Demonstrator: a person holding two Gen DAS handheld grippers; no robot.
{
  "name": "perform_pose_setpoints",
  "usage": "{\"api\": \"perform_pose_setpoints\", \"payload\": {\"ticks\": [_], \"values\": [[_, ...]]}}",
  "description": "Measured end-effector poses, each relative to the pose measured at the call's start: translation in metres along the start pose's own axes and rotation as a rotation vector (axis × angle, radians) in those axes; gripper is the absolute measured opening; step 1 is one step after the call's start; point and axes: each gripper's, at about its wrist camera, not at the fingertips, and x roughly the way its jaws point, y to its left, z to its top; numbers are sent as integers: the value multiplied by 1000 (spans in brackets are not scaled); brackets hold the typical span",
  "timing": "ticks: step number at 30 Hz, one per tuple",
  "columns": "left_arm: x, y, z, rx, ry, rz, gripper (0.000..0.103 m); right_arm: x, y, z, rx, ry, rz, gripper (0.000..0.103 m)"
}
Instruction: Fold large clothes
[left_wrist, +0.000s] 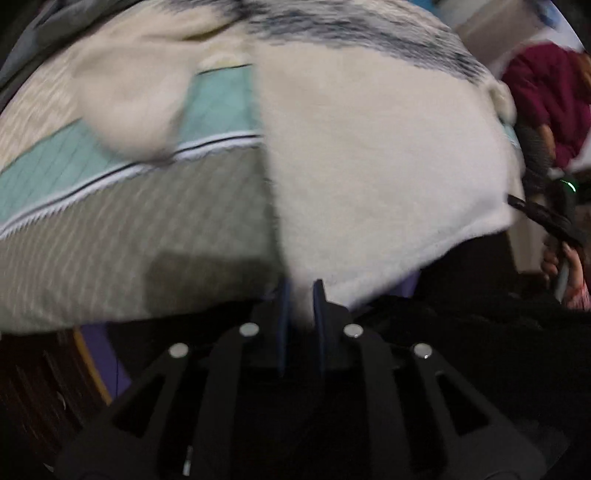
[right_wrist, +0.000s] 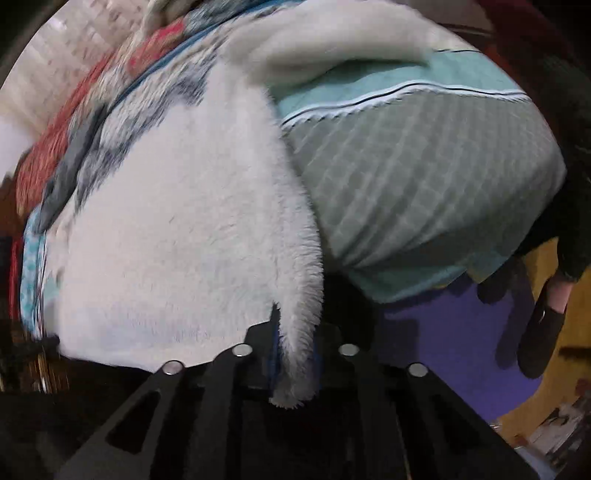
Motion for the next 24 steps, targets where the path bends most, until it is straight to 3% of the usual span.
{"api": "perform_pose_setpoints", "payload": {"ticks": [2, 3, 6, 11, 13, 16, 18, 21, 23, 24], "values": [[-27, 16, 7, -52, -89, -40, 12, -20, -14, 4, 81, -101, 61, 35], [-40, 24, 12, -62, -139, -48, 13, -26, -18, 4, 96, -140, 56, 46], [-65, 32, 36, -107, -255, -40, 14, -41, -40, 15, 164, -209, -35, 55], [-58, -7, 102, -71, -346, 14, 15, -67, -49, 36, 254, -365, -62, 72], [-42, -28, 127, -54, -356, 75, 15, -68, -33, 52, 207, -396, -104, 74], [-7, -59, 150, -26, -339, 139, 15, -59, 11, 69, 32, -455, -217, 80], [12, -73, 158, -18, -310, 137, 15, -46, 42, 78, -97, -477, -270, 84], [40, -82, 162, 9, -244, 139, 15, -19, 64, 97, -210, -432, -274, 85], [56, -85, 163, 50, -215, 194, 15, 1, 65, 113, -206, -393, -359, 83], [64, -84, 164, 69, -196, 217, 15, 11, 49, 127, -166, -356, -339, 49]]}}
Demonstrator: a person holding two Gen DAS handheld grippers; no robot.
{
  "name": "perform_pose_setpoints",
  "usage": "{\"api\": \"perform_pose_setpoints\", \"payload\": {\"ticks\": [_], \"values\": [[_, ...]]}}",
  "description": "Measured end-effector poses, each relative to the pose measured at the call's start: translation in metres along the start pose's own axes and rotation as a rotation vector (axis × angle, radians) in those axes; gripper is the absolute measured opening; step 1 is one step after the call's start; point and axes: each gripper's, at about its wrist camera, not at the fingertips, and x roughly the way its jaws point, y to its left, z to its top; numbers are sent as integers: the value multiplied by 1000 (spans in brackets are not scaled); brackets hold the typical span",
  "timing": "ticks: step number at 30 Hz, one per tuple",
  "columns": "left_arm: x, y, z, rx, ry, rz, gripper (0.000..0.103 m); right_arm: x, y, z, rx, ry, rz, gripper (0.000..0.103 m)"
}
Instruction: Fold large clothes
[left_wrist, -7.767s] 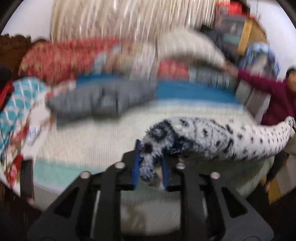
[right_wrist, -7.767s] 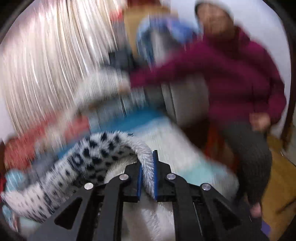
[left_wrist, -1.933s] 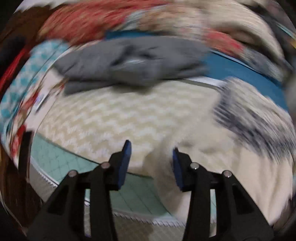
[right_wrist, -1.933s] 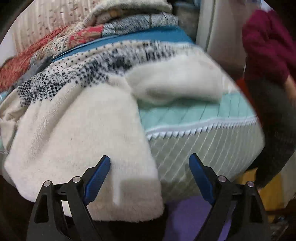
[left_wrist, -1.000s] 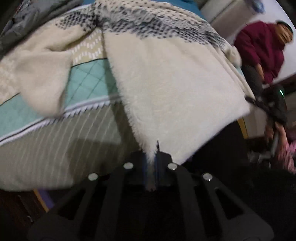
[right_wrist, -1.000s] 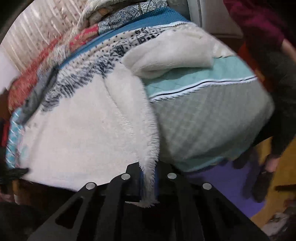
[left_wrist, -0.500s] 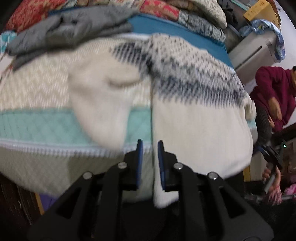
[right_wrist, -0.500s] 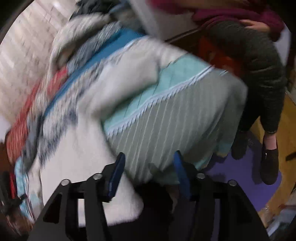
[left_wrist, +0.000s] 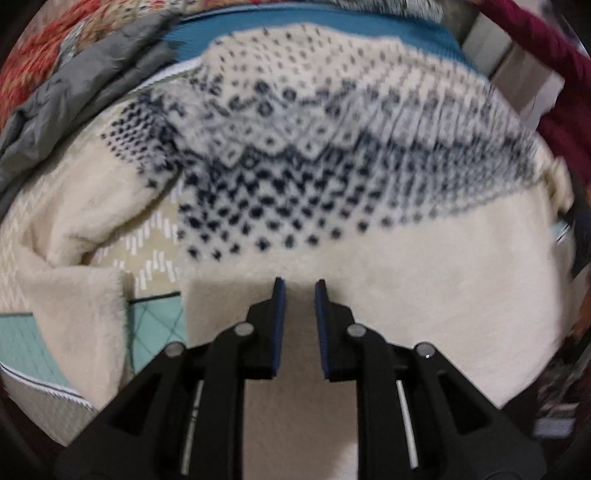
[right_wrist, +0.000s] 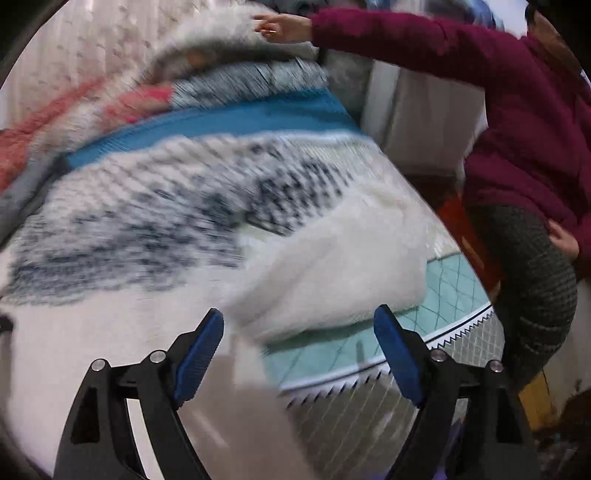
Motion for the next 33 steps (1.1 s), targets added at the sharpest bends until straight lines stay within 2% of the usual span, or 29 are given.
{"api": "perform_pose_setpoints", "payload": {"ticks": [1, 2, 3, 5, 7, 10, 13, 18, 23, 27, 30, 33], "values": [[5, 2, -2, 9, 12, 4, 15, 8, -14, 4, 35, 18, 24, 23], [9, 4, -4, 11, 14, 0, 15, 12, -36, 11, 85, 32, 21, 16], [9, 6, -4, 12, 9, -9, 15, 7, -64, 17, 144, 0, -11, 16], [8, 7, -5, 27, 4, -15, 16, -16, -123, 29, 242, -73, -146, 16], [9, 7, -6, 34, 1, -16, 16, -39, -185, 32, 385, -113, -237, 16], [10, 7, -8, 37, -1, -13, 17, -59, -259, 25, 545, -112, -313, 12], [8, 6, -8, 25, 4, -16, 17, -71, -300, 13, 660, -109, -290, 12], [6, 6, 2, -9, 22, -25, 17, -74, -294, 7, 605, -115, -282, 12], [-1, 0, 17, -21, 23, -25, 19, -68, -281, 0, 620, -121, -231, 12], [-13, -16, 24, -13, -15, -36, 19, -67, -279, 0, 617, -130, -207, 12], [-15, -19, 28, -18, -22, -63, 24, -70, -274, 8, 618, -152, -179, 12], [-11, -16, 29, -31, -12, -79, 25, -78, -255, 36, 573, -193, -142, 12]]}}
